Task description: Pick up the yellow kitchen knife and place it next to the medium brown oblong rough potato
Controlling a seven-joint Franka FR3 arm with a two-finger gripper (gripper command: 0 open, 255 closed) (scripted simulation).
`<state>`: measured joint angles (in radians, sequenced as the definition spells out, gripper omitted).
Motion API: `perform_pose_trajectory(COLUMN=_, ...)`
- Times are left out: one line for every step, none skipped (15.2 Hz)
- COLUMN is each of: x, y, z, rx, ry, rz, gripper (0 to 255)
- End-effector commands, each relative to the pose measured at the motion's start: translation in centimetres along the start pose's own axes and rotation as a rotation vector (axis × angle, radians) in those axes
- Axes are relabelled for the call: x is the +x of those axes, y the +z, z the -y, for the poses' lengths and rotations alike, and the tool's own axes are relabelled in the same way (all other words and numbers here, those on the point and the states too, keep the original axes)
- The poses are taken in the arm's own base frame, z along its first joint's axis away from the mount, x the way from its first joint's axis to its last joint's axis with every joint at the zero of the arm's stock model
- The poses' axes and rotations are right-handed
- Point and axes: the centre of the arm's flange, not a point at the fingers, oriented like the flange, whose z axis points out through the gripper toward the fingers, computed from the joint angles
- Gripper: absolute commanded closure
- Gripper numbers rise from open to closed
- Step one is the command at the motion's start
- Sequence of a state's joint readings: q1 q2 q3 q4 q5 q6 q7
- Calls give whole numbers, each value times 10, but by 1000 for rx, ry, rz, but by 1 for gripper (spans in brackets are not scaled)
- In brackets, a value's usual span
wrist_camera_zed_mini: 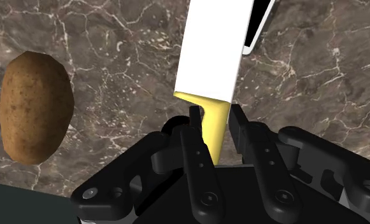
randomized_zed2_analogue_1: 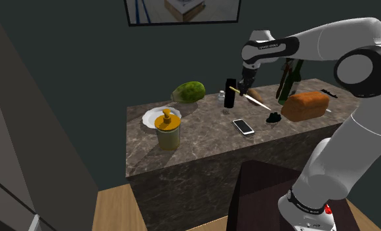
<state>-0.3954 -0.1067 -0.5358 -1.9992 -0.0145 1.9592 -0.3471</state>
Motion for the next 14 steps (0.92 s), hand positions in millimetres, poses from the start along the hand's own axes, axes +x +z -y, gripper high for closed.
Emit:
perform_pose_trajectory(x=-2, y=10, z=-4, rx=0, ry=-2, rz=0, gripper=255)
perform_pose_trajectory(x=-2, y=15, z=-5, rx=0, ry=-2, rz=0, gripper=255)
perform_pose_trajectory(x=-3, y=20, z=-5, rx=0, ry=-2, rz=0, gripper=255)
perform_pose_trajectory(x=-3, y=25, z=-5, rx=0, ry=-2, rz=0, gripper=255)
perform_pose_trajectory(x=-3, y=31, z=-5, rx=0, ry=-2, rz=0, gripper=255)
perform_pose_trajectory(x=-4, y=36, z=-5, rx=0, ry=-2, rz=0, gripper=255)
perform_pose_trajectory(x=-4, y=41, z=-5, rx=0, ry=-2, rz=0, gripper=255)
perform_pose_trajectory(x=-4, y=46, z=-5, rx=0, ry=-2, rz=0, gripper=255)
perform_pose_trajectory(x=-5, y=52, z=-5, rx=0, ry=-2, rz=0, gripper=255)
perform_pose_trajectory(x=-5, y=57, z=-5, rx=0, ry=-2, rz=0, gripper=255)
perform_pose_trajectory(x=-5, y=62, z=-6, rx=0, ry=-2, rz=0, gripper=255)
perform_pose_trajectory(x=-6, y=68, z=-6, rx=0, ry=-2, rz=0, gripper=255)
perform_pose_trajectory(x=-6, y=73, z=-6, rx=0, ry=-2, rz=0, gripper=255)
perform_pose_trajectory(x=-6, y=78, z=-6, rx=0, ry=-2, rz=0, gripper=255)
